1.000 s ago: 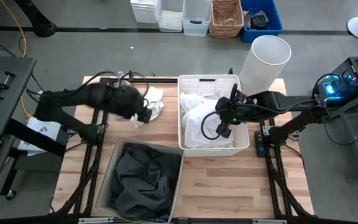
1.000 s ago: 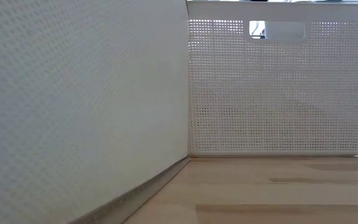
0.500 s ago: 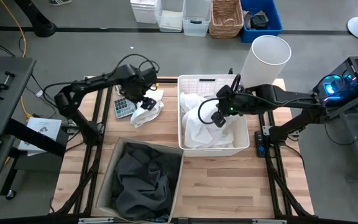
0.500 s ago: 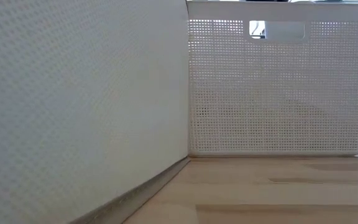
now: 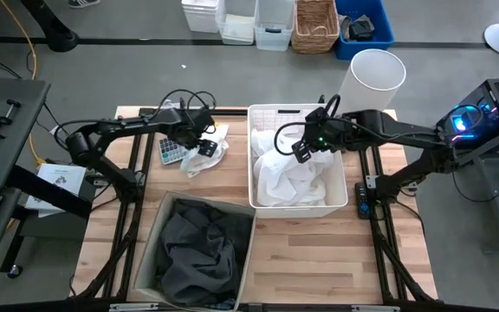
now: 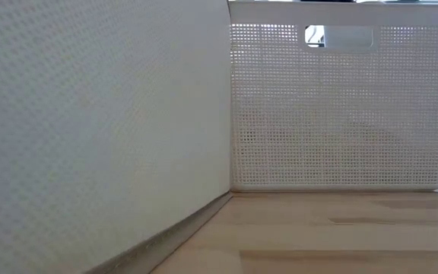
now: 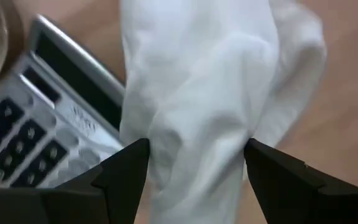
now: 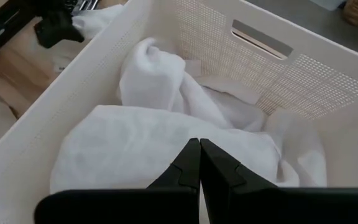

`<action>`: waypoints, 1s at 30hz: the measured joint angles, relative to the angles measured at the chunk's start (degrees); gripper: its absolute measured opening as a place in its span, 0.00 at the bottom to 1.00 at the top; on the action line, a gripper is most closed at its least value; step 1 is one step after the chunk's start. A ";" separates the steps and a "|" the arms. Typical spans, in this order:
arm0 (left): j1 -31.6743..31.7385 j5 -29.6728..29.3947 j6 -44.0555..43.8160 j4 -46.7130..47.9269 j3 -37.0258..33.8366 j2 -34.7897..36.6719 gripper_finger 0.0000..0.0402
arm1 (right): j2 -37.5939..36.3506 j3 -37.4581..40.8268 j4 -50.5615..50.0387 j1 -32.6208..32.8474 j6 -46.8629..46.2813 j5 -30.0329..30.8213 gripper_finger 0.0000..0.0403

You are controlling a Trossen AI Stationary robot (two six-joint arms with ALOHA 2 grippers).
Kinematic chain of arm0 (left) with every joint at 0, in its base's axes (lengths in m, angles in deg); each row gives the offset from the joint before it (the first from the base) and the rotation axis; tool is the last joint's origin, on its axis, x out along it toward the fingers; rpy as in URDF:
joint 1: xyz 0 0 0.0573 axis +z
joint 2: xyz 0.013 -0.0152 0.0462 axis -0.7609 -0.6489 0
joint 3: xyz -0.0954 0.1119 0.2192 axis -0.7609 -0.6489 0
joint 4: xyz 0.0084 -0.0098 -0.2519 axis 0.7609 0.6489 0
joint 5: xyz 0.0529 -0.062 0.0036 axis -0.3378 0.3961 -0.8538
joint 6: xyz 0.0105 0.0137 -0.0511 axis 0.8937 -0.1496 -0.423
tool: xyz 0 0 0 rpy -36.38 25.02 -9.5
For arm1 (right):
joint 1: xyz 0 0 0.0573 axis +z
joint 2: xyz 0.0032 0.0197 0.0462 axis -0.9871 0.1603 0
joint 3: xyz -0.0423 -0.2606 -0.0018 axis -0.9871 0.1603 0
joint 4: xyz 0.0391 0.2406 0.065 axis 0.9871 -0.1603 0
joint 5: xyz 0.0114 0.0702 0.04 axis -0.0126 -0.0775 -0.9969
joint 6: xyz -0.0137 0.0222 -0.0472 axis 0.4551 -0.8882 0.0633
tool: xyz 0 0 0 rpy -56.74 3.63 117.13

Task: Sort clothes
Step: Put the white underwear into the white bin

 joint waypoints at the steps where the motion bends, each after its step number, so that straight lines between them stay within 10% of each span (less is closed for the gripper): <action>1: -0.18 -0.22 -0.59 -2.06 -0.64 0.06 0.63 | 0.00 0.00 0.04 -0.22 0.00 -0.25 0.00; 10: -2.43 -3.86 0.43 -4.13 -1.59 -1.32 0.55 | 0.00 0.00 -0.03 -0.75 1.15 -1.05 0.00; 17: -5.11 -3.98 -1.39 -0.66 -0.89 1.27 0.05 | 0.00 0.00 -0.09 -0.75 3.53 -1.09 0.00; 30: -13.32 -11.74 1.13 -1.17 26.55 11.88 0.01 | -2.31 0.02 -0.69 -0.08 8.02 0.03 0.00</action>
